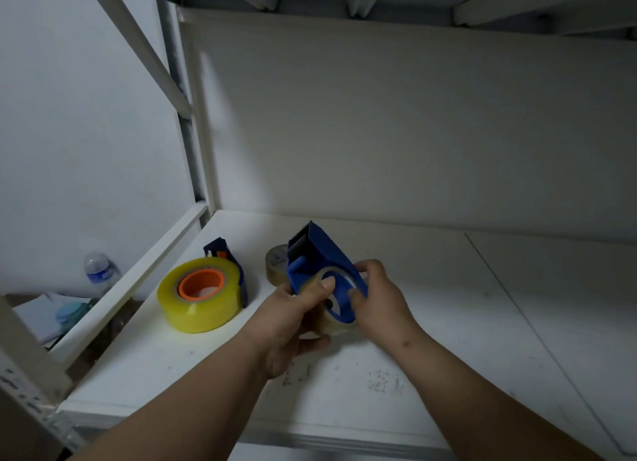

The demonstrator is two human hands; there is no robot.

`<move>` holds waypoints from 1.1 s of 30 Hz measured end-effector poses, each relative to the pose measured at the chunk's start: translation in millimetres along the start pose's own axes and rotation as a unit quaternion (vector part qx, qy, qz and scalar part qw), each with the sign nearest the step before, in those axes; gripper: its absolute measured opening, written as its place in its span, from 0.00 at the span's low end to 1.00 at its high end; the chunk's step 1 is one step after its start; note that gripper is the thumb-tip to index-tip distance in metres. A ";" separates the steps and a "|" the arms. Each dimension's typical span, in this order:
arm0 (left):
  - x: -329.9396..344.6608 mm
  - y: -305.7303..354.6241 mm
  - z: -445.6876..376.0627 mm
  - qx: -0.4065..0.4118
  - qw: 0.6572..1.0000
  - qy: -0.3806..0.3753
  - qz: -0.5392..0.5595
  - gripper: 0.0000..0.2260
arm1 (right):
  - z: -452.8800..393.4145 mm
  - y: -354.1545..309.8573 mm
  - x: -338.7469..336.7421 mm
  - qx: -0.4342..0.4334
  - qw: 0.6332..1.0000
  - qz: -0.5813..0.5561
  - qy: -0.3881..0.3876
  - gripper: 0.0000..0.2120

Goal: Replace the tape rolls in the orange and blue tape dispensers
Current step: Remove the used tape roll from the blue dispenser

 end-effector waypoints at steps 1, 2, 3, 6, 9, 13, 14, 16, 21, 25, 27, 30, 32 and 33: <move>-0.8 1.5 1.2 0.002 1.000 0.002 0.001 0.20 | 1.0 -0.4 -2.4 -0.004 1.000 -0.006 0.002 0.11; -2.5 2.7 3.0 0.001 1.000 0.003 0.001 0.19 | 1.5 -0.6 -4.1 -0.005 1.000 -0.015 -0.001 0.08; -5.1 3.7 3.5 -0.002 1.000 0.002 0.001 0.17 | 1.8 -0.7 -4.8 -0.005 1.000 -0.030 -0.008 0.06; -17.0 8.7 6.6 -0.016 1.000 -0.015 0.000 0.11 | 2.1 0.5 -8.1 -0.001 0.999 -0.042 -0.024 0.03; -25.7 15.5 10.0 -0.021 0.999 -0.043 -0.017 0.09 | 1.5 -1.4 -10.0 -0.014 0.999 0.023 -0.027 0.04; -38.1 19.7 14.7 -0.033 0.997 -0.072 0.013 0.04 | 2.5 -13.7 1.7 -0.039 0.993 0.106 -0.020 0.05; -39.3 21.0 17.3 -0.033 0.996 -0.079 0.019 0.04 | 3.3 -17.1 4.4 -0.042 0.992 0.119 -0.013 0.06; -41.5 24.8 20.0 -0.016 0.995 -0.094 0.031 0.10 | 4.3 -24.9 7.1 -0.052 0.985 0.164 0.017 0.08; -48.0 33.5 26.2 0.054 0.993 -0.076 0.078 0.09 | 13.6 -46.5 16.4 -0.022 0.989 0.104 0.101 0.10; -64.0 35.6 30.2 0.081 0.996 0.004 0.041 0.15 | 19.7 -77.6 37.6 -0.058 0.993 0.042 0.092 0.09; -72.5 33.7 30.9 0.066 0.996 0.027 0.058 0.18 | 24.2 -85.9 53.6 -0.056 0.996 0.041 0.052 0.14; -79.0 32.3 34.1 0.055 0.995 0.042 0.074 0.17 | 29.8 -88.6 74.4 -0.045 0.998 0.043 -0.007 0.14; -81.0 31.4 32.3 0.054 0.994 0.045 0.081 0.13 | 31.8 -88.4 84.7 -0.038 0.999 -0.005 -0.037 0.11; -81.1 31.2 31.5 0.056 0.994 0.045 0.084 0.12 | 32.0 -87.9 88.8 -0.035 0.998 -0.015 -0.051 0.09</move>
Point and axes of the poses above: each hand's wrist, its own z-axis away from the middle knuckle, its own x-axis out of the palm, y = z × x, the point moved 8 cm from there along -z, towards the middle knuckle, and after that the axes turned 10 degrees about -x, right-handed, at the moved point
